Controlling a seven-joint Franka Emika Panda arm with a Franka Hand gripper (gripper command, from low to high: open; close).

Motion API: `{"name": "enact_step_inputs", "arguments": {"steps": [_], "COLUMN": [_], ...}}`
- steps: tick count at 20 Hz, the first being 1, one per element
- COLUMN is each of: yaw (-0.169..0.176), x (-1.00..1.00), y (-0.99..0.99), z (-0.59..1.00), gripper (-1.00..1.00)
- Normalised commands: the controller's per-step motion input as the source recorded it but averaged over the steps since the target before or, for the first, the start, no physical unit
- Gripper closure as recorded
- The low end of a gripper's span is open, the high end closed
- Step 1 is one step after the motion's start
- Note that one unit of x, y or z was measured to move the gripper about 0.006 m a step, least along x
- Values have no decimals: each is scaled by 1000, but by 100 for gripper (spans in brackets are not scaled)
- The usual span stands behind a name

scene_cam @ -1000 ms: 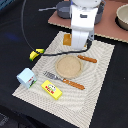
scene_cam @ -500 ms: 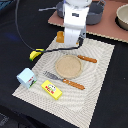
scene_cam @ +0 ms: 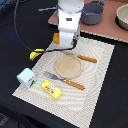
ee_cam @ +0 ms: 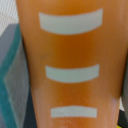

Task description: Interact with the objects in diverse but meaningful ways.

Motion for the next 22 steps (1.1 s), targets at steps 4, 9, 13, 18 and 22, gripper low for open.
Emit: {"name": "enact_step_inputs", "arguments": {"steps": [4,9,13,18,22], "yaw": [17,3,0,0,0], "x": [-565,-437,-389,-347,-329], "y": [623,387,105,11,95], "z": [-72,-238,-320,-386,-345], "gripper": [100,100,100,100,100]}}
